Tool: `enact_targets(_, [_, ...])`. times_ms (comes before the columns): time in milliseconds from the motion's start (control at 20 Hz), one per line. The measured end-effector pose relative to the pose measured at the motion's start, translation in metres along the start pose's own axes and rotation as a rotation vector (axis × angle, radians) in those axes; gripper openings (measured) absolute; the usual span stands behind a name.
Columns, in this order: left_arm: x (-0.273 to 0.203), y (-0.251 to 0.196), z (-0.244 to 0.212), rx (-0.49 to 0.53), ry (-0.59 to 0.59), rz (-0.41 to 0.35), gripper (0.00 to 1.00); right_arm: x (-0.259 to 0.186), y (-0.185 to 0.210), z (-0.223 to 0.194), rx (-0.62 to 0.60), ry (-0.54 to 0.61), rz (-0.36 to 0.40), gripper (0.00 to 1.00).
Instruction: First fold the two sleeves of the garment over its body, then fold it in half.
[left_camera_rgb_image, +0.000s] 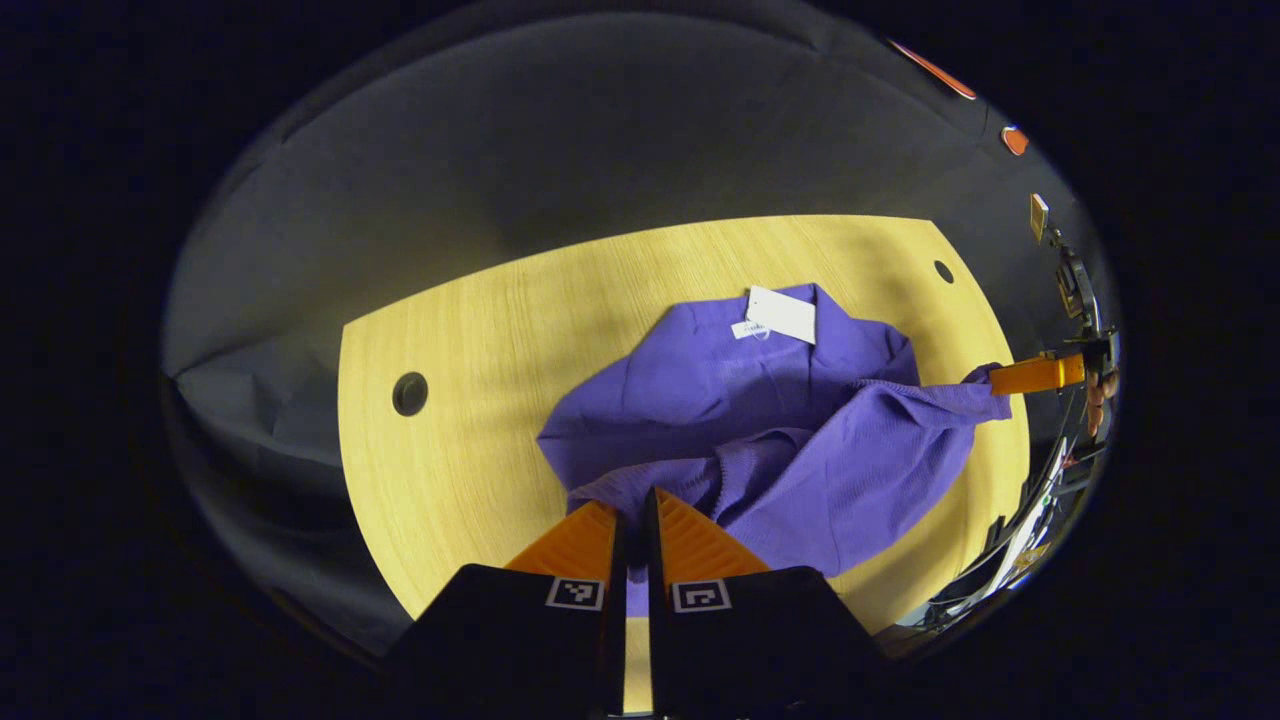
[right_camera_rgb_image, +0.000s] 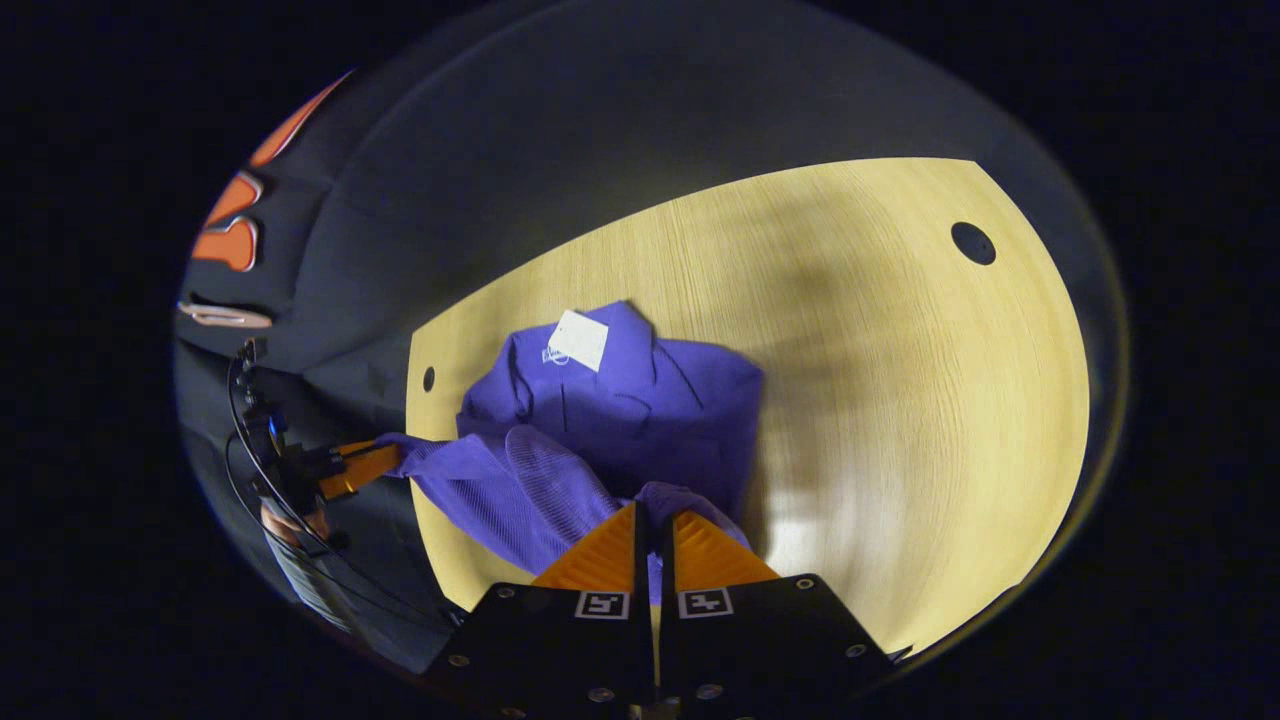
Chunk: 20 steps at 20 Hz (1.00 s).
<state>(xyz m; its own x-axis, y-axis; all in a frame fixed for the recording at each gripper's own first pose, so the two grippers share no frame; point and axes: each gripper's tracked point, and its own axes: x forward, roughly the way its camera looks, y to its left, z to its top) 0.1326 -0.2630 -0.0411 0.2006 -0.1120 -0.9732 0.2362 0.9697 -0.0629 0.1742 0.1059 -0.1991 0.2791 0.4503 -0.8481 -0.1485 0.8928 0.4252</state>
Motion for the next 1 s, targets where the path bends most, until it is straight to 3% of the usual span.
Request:
enact_targets(300, [0.027,0.010,0.023,-0.080,-0.093,0.088,0.11,0.019,-0.002,0.035,0.091,-0.050,0.017,0.05])
enact_targets(450, [0.023,0.035,0.054,-0.077,-0.255,0.200,0.18,0.026,0.009,0.061,0.145,-0.143,0.071,0.08])
enact_targets(550, [0.003,0.053,0.076,-0.072,-0.393,0.294,0.21,0.023,0.021,0.080,0.167,-0.219,0.124,0.17])
enact_targets(600, [-0.004,0.053,0.080,-0.079,-0.419,0.295,0.22,0.020,0.022,0.085,0.162,-0.243,0.138,0.18])
enact_targets(800, [-0.005,0.050,0.086,-0.142,-0.504,0.306,0.22,-0.004,0.018,0.108,0.177,-0.373,0.129,0.46])
enact_targets(850, [-0.008,0.044,0.091,-0.169,-0.545,0.289,0.24,-0.008,0.018,0.109,0.169,-0.393,0.124,0.70])
enact_targets(900, [-0.011,0.042,0.095,-0.192,-0.582,0.281,0.33,-0.017,0.018,0.107,0.151,-0.416,0.118,0.61])
enact_targets(1000, [-0.008,0.031,0.098,-0.221,-0.635,0.255,0.59,-0.033,0.024,0.101,0.100,-0.482,0.101,0.74])
